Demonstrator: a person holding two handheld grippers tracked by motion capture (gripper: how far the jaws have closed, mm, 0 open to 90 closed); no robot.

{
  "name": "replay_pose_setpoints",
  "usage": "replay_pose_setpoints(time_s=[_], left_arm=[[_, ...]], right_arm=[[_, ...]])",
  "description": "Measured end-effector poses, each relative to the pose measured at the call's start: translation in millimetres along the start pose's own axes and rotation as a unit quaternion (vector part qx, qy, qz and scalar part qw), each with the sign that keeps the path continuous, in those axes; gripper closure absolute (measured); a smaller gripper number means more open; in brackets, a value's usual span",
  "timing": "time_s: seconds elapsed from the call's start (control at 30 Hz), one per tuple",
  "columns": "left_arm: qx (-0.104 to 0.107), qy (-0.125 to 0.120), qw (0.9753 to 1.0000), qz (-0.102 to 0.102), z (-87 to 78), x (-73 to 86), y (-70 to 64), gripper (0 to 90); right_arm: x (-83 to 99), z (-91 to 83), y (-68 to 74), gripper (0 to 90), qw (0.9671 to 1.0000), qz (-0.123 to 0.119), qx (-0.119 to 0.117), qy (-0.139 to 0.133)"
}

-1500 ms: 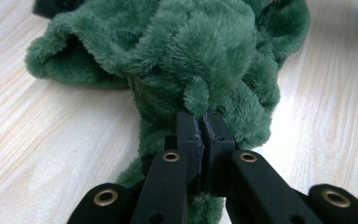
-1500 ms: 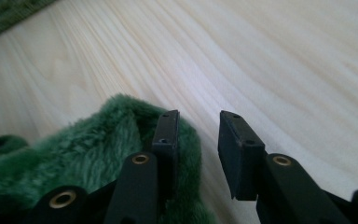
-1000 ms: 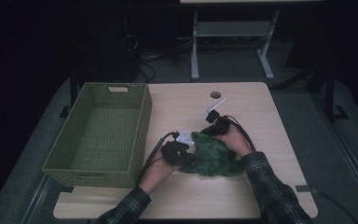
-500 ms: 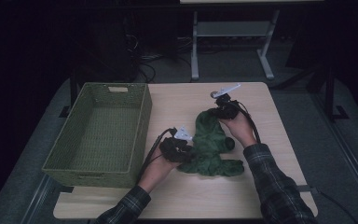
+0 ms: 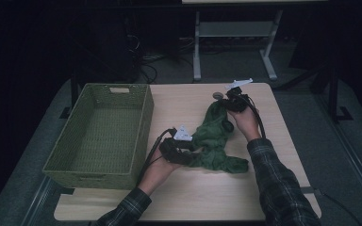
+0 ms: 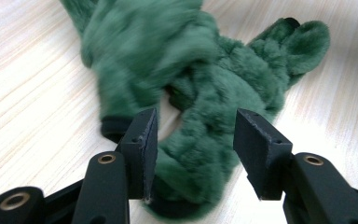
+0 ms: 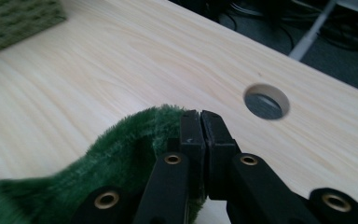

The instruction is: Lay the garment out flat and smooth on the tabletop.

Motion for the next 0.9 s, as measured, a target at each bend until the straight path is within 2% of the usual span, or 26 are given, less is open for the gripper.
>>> replay_pose_setpoints(time_s=[0.1,0.17,0.23,0.33,0.4,0.5,0.6,0.63,0.67,0.77,0.9], left_arm=[[0.015,-0.003,0.9999,0.001,3.8,-3.6,-5.9,50.9],[0.028,-0.006,0.9996,0.006,12.2,-7.5,-12.9,54.7],[0.032,-0.003,0.9994,0.016,20.6,-11.7,-18.9,57.6],[0.036,0.003,0.9991,0.023,31.8,-15.9,-24.3,57.3],[0.043,0.019,0.9986,0.022,39.6,-15.5,-26.5,53.2],[0.044,0.034,0.9981,0.025,51.6,-12.2,-27.8,53.5],[0.053,0.056,0.9963,0.039,56.2,-8.9,-29.5,68.8],[0.057,0.059,0.9959,0.037,57.9,-7.7,-30.9,76.5],[0.062,0.069,0.9947,0.045,57.8,-6.5,-30.9,83.5],[0.073,0.081,0.9931,0.044,56.5,-4.4,-35.5,87.9],[0.088,0.089,0.9905,0.057,48.0,0.8,-44.0,88.3]], right_arm=[[2.3,1.7,-2.2,87.7,1.0,0.003,0.002,0.004],[1.5,1.8,-2.0,87.7,1.0,-0.003,0.003,0.002],[0.7,1.6,0.1,87.7,1.0,-0.004,0.003,0.001],[0.2,1.8,3.9,87.6,0.9999,-0.011,0.002,0.006],[-0.7,1.8,5.7,87.6,0.9999,-0.014,0.002,0.007],[-1.1,2.3,7.3,87.7,0.9998,-0.018,0.0,0.007],[-0.8,3.0,7.6,87.7,0.9998,-0.019,0.0,0.009],[-0.6,3.1,7.2,87.7,0.9997,-0.021,0.001,0.01],[-0.4,3.1,6.9,87.7,0.9998,-0.02,0.001,0.01],[0.3,3.0,6.5,87.7,0.9997,-0.019,0.001,0.012],[2.0,2.6,8.3,87.7,0.9995,-0.025,0.001,0.018]])
Point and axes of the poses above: each handheld gripper's, and its own axes: z roughly forward along the jaws, x roughly out of its underside, y roughly to its left, the point moved 5 cm from there along z, roughly forward along the jaws, and after that the axes turned 1 degree about y, right-handed, at the moved point
